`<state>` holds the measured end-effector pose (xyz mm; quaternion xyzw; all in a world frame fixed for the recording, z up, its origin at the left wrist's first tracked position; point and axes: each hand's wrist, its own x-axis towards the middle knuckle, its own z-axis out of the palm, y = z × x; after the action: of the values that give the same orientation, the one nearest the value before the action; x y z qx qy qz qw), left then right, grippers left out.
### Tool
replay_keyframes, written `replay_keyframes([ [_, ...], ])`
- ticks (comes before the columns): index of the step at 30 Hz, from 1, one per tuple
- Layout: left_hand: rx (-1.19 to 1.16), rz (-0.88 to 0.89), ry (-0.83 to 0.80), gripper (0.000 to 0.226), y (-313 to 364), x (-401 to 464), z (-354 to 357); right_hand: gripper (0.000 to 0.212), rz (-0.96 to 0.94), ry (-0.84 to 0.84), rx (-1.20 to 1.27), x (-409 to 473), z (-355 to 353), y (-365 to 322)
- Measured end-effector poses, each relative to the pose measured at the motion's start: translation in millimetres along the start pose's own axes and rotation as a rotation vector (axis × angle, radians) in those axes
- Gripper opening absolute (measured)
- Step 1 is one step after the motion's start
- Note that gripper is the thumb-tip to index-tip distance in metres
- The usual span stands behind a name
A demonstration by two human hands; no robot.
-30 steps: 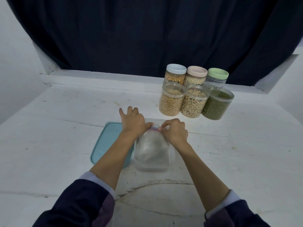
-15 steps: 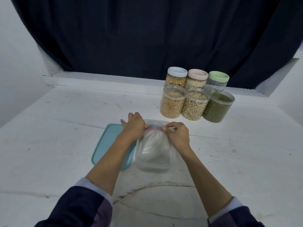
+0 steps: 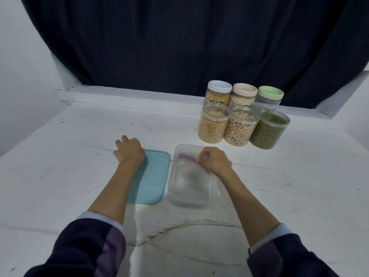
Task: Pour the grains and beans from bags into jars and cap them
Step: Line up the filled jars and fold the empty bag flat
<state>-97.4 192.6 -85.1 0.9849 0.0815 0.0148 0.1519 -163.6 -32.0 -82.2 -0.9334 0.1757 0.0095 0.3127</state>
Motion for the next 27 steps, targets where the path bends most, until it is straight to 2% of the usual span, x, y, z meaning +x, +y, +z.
replay_keyframes([
  [8,-0.141,-0.072,0.043,0.033,-12,1,15,0.014,0.065,-0.004,-0.091,2,0,-12],
  [11,-0.377,-0.113,0.106,0.042,-2,4,3,0.011,0.064,0.034,-0.053,1,4,-9],
  [13,-0.551,-0.063,0.198,0.041,12,4,-14,0.01,0.054,0.038,-0.05,3,5,-8],
  [16,-0.769,0.119,0.292,0.045,37,0,-43,0.011,0.04,0.065,-0.117,1,3,-11],
  [19,-0.942,0.297,0.256,0.049,57,-7,-61,0.009,-0.02,0.142,-0.156,-1,5,-10],
  [23,-1.171,0.413,0.129,0.03,66,-27,-58,0.002,-0.066,0.206,-0.109,-1,6,-10],
  [25,-1.217,0.42,0.033,0.029,64,-38,-43,0.004,-0.053,0.188,-0.033,0,4,-9],
  [27,-1.263,0.436,-0.042,0.032,57,-47,-27,0.015,-0.039,0.152,0.153,2,2,-4],
])
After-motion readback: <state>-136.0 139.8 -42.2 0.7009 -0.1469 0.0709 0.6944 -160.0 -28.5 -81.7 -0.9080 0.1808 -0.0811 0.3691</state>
